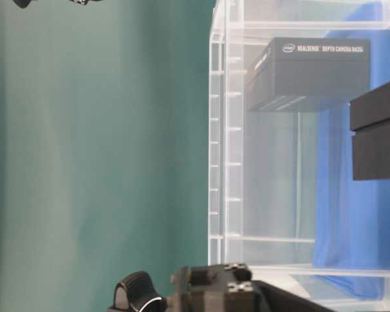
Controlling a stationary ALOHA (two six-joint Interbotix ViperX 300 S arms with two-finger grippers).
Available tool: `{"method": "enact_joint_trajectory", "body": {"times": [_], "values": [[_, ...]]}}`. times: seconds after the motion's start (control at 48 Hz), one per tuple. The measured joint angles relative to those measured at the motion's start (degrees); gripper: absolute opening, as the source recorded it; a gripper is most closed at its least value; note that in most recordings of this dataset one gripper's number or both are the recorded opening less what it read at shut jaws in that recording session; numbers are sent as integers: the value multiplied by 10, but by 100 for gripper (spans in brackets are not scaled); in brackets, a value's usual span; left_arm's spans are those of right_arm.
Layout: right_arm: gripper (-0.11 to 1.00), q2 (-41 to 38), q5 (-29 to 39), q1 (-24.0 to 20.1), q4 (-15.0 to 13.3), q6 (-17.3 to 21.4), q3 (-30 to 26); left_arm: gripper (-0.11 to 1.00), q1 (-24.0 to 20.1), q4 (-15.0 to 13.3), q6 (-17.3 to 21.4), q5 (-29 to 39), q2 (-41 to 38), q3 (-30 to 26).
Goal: Take out the box from the case.
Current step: 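Lower the boxes onto the table left of the first pair, open, then withdraw the left gripper to the left side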
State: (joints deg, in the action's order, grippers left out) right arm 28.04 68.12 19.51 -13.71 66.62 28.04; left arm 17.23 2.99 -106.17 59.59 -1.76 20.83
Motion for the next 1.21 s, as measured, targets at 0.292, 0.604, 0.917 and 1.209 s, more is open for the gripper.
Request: {"method": "enact_joint_trajectory", "body": {"times": [0.292,0.604,0.917,1.209], "values": [[92,-1,-1,1,0,0,0,94,-3,0,-1,45,29,-29],[92,0,0,0,-1,0,0,94,-18,3,6,151,61,-110],[92,0,0,0,0,0,0,94,-19,11,23,236,69,-196],[92,0,0,1,-1,0,0,94,-24,14,34,246,74,-198]]}}
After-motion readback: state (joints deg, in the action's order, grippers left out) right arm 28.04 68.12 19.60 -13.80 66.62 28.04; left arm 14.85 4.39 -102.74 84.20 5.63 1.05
